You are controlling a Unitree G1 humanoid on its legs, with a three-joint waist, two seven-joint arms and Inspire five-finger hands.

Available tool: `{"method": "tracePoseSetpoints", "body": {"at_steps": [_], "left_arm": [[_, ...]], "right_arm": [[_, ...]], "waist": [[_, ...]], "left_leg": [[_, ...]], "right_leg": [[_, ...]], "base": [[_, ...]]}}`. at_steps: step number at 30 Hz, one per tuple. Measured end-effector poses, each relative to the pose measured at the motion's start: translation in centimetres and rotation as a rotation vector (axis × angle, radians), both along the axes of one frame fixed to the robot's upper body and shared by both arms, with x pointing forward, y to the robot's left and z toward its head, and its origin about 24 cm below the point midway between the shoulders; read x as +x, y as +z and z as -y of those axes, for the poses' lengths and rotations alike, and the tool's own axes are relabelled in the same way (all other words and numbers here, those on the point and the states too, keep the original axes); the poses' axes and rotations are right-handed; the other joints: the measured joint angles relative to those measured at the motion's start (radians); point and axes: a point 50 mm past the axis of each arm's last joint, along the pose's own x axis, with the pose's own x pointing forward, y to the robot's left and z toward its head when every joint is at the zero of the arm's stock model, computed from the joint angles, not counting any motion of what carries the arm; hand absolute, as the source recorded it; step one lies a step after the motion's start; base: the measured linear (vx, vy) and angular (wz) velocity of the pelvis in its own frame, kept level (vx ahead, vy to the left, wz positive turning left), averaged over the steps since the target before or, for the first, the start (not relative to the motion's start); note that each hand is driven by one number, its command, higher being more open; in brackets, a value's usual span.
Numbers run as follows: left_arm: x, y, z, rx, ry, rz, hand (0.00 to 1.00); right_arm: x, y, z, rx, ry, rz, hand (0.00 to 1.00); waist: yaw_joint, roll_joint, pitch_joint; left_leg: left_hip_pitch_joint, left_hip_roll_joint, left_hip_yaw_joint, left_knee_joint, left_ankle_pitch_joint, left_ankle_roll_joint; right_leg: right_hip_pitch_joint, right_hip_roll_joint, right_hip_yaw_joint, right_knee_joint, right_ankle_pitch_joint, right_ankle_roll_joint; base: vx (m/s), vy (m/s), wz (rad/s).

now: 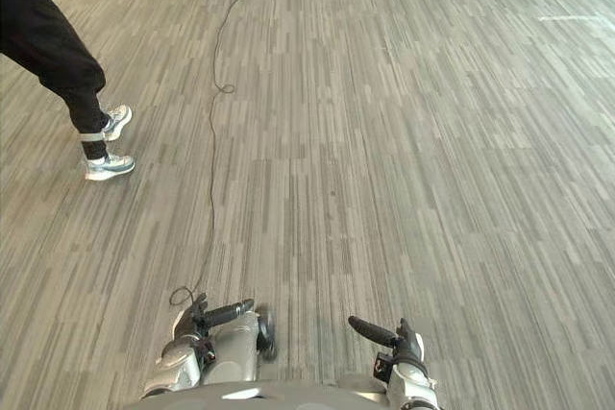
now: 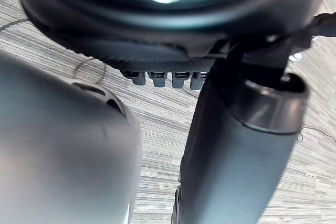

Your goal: Pick up cushions and gather them together orderly.

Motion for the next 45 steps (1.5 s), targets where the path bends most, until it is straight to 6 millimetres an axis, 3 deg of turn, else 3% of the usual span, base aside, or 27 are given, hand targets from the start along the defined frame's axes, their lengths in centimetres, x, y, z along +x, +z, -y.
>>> {"method": "tracePoseSetpoints", "body": {"at_steps": [1, 3, 4, 5, 7, 9, 12, 15, 16, 17, 18, 19, 20, 21, 23, 24, 25, 27, 31, 33, 35, 38, 39, 40, 41, 42, 45], "left_arm": [[0.0, 0.0, 0.0, 0.001, 0.0, 0.001, 1.0], [0.1, 0.1, -1.0, 0.025, -0.006, -0.009, 1.0], [0.0, 0.1, -1.1, 0.027, -0.007, -0.014, 1.0], [-0.4, -0.2, -1.2, 0.03, -0.004, -0.038, 1.0], [-1.0, -0.6, -1.1, 0.023, -0.003, -0.08, 1.0], [-1.6, -0.9, -1.1, 0.022, 0.0, -0.101, 1.0], [-2.2, -1.2, -1.1, 0.026, -0.026, -0.143, 1.0], [-2.4, -1.4, -0.7, 0.023, -0.048, -0.161, 1.0], [-2.5, -1.6, -0.2, 0.02, -0.079, -0.173, 1.0], [-2.7, -1.8, 0.6, 0.003, -0.096, -0.187, 1.0], [-2.3, -1.8, 1.1, -0.002, -0.12, -0.18, 1.0], [-1.9, -1.8, 1.6, -0.007, -0.137, -0.175, 1.0], [-1.3, -1.7, 2.4, -0.021, -0.155, -0.162, 1.0], [-1.3, -1.6, 2.5, -0.024, -0.145, -0.159, 1.0], [-0.8, -1.3, 2.5, -0.03, -0.124, -0.123, 1.0], [-0.3, -0.9, 1.9, -0.008, -0.118, -0.089, 1.0], [-0.2, -0.8, 1.7, -0.002, -0.117, -0.082, 1.0], [0.6, 0.0, 0.9, 0.036, -0.109, -0.017, 1.0], [1.2, 0.4, 1.2, 0.035, -0.105, 0.03, 1.0], [0.9, 0.3, 0.9, 0.041, -0.103, 0.014, 1.0], [0.3, 0.1, 0.0, 0.044, -0.064, -0.003, 1.0], [0.0, 0.1, -1.2, 0.062, -0.026, -0.019, 1.0], [-0.3, -0.1, -1.5, 0.073, -0.024, -0.04, 1.0], [-0.5, -0.3, -1.4, 0.069, -0.024, -0.058, 1.0], [-1.0, -0.7, -1.1, 0.058, -0.031, -0.101, 1.0], [-1.2, -0.9, -1.0, 0.057, -0.035, -0.112, 1.0], [-1.5, -1.1, -0.4, 0.054, -0.078, -0.136, 1.0]], "right_arm": [[0.0, 0.0, -0.1, 0.002, 0.0, 0.0, 1.0], [-0.2, -0.1, -1.0, 0.036, 0.007, -0.004, 1.0], [-0.2, -0.1, -1.0, 0.036, 0.007, -0.003, 1.0], [-0.1, 0.0, -0.9, 0.033, 0.004, 0.007, 1.0], [0.4, 0.3, -0.6, 0.021, 0.001, 0.043, 1.0], [0.8, 0.6, -0.5, 0.014, 0.0, 0.07, 1.0], [1.5, 1.2, -0.1, -0.006, -0.013, 0.133, 1.0], [1.6, 1.2, 0.5, -0.015, -0.016, 0.123, 1.0], [0.9, 0.9, 1.4, -0.03, -0.024, 0.093, 1.0], [0.5, 0.7, 2.0, -0.019, -0.065, 0.075, 1.0], [0.5, 0.8, 2.5, -0.031, -0.081, 0.076, 1.0], [0.5, 0.9, 2.8, -0.037, -0.091, 0.078, 1.0], [0.5, 0.9, 3.1, -0.042, -0.092, 0.078, 1.0], [0.5, 0.9, 3.0, -0.042, -0.082, 0.076, 1.0], [0.7, 1.0, 3.1, -0.05, -0.057, 0.075, 1.0], [0.8, 0.8, 2.4, -0.043, -0.023, 0.066, 1.0], [0.7, 0.8, 2.3, -0.039, -0.022, 0.062, 1.0], [0.4, 0.5, 1.9, -0.031, -0.013, 0.04, 1.0], [-0.4, 0.2, 1.9, -0.038, -0.009, -0.001, 1.0], [-0.8, -0.1, 1.7, -0.034, -0.006, -0.019, 1.0], [-1.6, -0.4, 0.9, -0.015, -0.005, -0.046, 1.0], [-2.2, -0.6, 0.0, 0.013, 0.002, -0.065, 1.0], [-2.2, -0.6, -0.1, 0.015, 0.01, -0.065, 1.0], [-2.2, -0.6, 0.1, 0.009, 0.015, -0.062, 1.0], [-2.0, -0.5, 0.6, -0.004, 0.011, -0.046, 1.0], [-1.8, -0.4, 0.8, -0.012, 0.01, -0.038, 1.0], [-1.1, 0.1, 1.5, -0.038, 0.009, 0.011, 1.0]], "waist": [[0.0, -0.003, -0.001], [-0.001, -0.057, -0.016], [-0.003, -0.062, -0.013], [-0.008, -0.065, -0.011], [-0.025, -0.059, -0.006], [-0.033, -0.049, -0.001], [-0.048, -0.046, 0.001], [-0.067, -0.04, 0.0], [-0.088, -0.026, 0.004], [-0.094, 0.003, -0.004], [-0.098, 0.022, -0.002], [-0.102, 0.027, 0.001], [-0.106, 0.047, 0.01], [-0.107, 0.071, 0.015], [-0.094, 0.084, 0.021], [-0.08, 0.064, 0.033], [-0.079, 0.06, 0.034], [-0.068, 0.035, 0.035], [-0.042, 0.033, 0.036], [-0.028, 0.021, 0.031], [-0.008, 0.0, -0.004], [-0.004, -0.068, -0.02], [-0.006, -0.083, -0.021], [-0.01, -0.076, -0.017], [-0.022, -0.064, -0.01], [-0.03, -0.052, -0.007], [-0.046, -0.029, -0.006]], "left_leg": [[-0.001, -0.001, 0.002, 0.005, -0.006, 0.001], [0.05, -0.024, 0.063, 0.088, -0.12, 0.039], [0.071, -0.029, 0.071, 0.09, -0.135, 0.04], [0.134, -0.033, 0.082, 0.084, -0.177, 0.044], [0.252, -0.032, 0.094, 0.057, -0.234, 0.038], [0.361, -0.025, 0.121, 0.003, -0.271, 0.027], [0.547, 0.013, 0.203, -0.102, -0.31, -0.049], [0.663, 0.008, 0.271, -0.203, -0.305, -0.072], [0.727, 0.003, 0.268, -0.246, -0.298, -0.087], [0.756, 0.026, 0.269, -0.252, -0.282, -0.114], [0.756, 0.044, 0.255, -0.223, -0.24, -0.165], [0.752, 0.051, 0.239, -0.192, -0.222, -0.165], [0.719, 0.095, 0.187, -0.043, -0.181, -0.16], [0.626, 0.157, 0.091, 0.232, -0.101, -0.122], [0.476, 0.185, -0.012, 0.582, -0.104, -0.125], [0.346, 0.177, -0.043, 0.733, -0.151, -0.116], [0.327, 0.174, -0.042, 0.737, -0.158, -0.111], [0.166, 0.152, -0.04, 0.631, -0.2, -0.063], [0.036, 0.057, -0.082, 0.201, -0.205, -0.061], [0.01, 0.024, -0.117, 0.015, -0.147, -0.078], [0.011, -0.003, -0.112, 0.049, -0.037, -0.039], [0.063, -0.025, -0.019, 0.135, -0.137, 0.013], [0.134, -0.04, 0.017, 0.131, -0.181, 0.029], [0.172, -0.044, 0.025, 0.123, -0.205, 0.03], [0.283, -0.055, 0.036, 0.089, -0.249, 0.03], [0.324, -0.055, 0.043, 0.067, -0.258, 0.033], [0.507, -0.045, 0.071, -0.089, -0.273, 0.015]], "right_leg": [[-0.003, -0.002, 0.005, 0.005, 0.0, 0.0], [-0.095, -0.057, 0.076, 0.299, 0.015, 0.027], [-0.122, -0.067, 0.077, 0.374, 0.032, 0.051], [-0.214, -0.086, 0.074, 0.61, 0.108, 0.121], [-0.331, -0.112, 0.024, 0.853, 0.097, 0.104], [-0.425, -0.125, -0.046, 0.899, 0.078, 0.071], [-0.594, -0.13, -0.276, 0.677, 0.064, 0.037], [-0.641, -0.092, -0.407, 0.375, 0.112, 0.019], [-0.627, -0.061, -0.392, 0.297, 0.263, -0.08], [-0.619, -0.041, -0.402, 0.331, 0.256, -0.154], [-0.621, -0.039, -0.405, 0.379, 0.193, -0.16], [-0.616, -0.037, -0.404, 0.397, 0.169, -0.159], [-0.569, -0.012, -0.403, 0.398, 0.127, -0.158], [-0.496, 0.035, -0.39, 0.354, 0.105, -0.158], [-0.389, 0.104, -0.337, 0.283, 0.087, -0.163], [-0.28, 0.137, -0.271, 0.219, 0.073, -0.168], [-0.265, 0.139, -0.261, 0.21, 0.071, -0.168], [-0.162, 0.152, -0.18, 0.142, 0.051, -0.149], [-0.038, 0.136, -0.048, 0.069, 0.021, -0.097], [0.01, 0.119, 0.018, 0.031, -0.016, -0.064], [0.045, 0.078, 0.09, 0.028, -0.05, -0.029], [-0.068, 0.002, 0.132, 0.354, -0.045, 0.022], [-0.158, -0.031, 0.125, 0.597, 0.048, 0.103], [-0.194, -0.048, 0.12, 0.699, 0.091, 0.12], [-0.263, -0.082, 0.063, 0.876, 0.092, 0.12], [-0.293, -0.092, 0.034, 0.91, 0.087, 0.112], [-0.459, -0.115, -0.15, 0.855, 0.047, 0.045]], "base": [[0.63, 0.252, -0.66], [0.65, 0.274, -0.43], [0.55, 0.242, -0.39], [0.42, 0.188, -0.35], [0.49, 0.17, -0.37], [0.55, 0.076, -0.52], [0.48, -0.009, -0.65], [0.64, -0.042, -0.41], [0.9, -0.112, -0.12], [0.78, -0.113, -0.01], [0.77, -0.154, -0.03], [0.72, -0.206, -0.08], [0.82, -0.265, -0.27], [0.66, -0.214, -0.57], [0.6, -0.14, -1.0], [0.56, -0.072, -1.02], [0.5, -0.024, -1.19], [0.49, 0.029, -0.88], [0.43, 0.128, -0.86], [0.65, 0.304, -1.07], [0.63, 0.288, -0.99], [0.66, 0.296, -0.73], [0.72, 0.339, -0.68], [0.67, 0.298, -0.67], [0.43, 0.162, -0.44], [0.51, 0.173, -0.5], [0.5, 0.092, -0.28]]}}
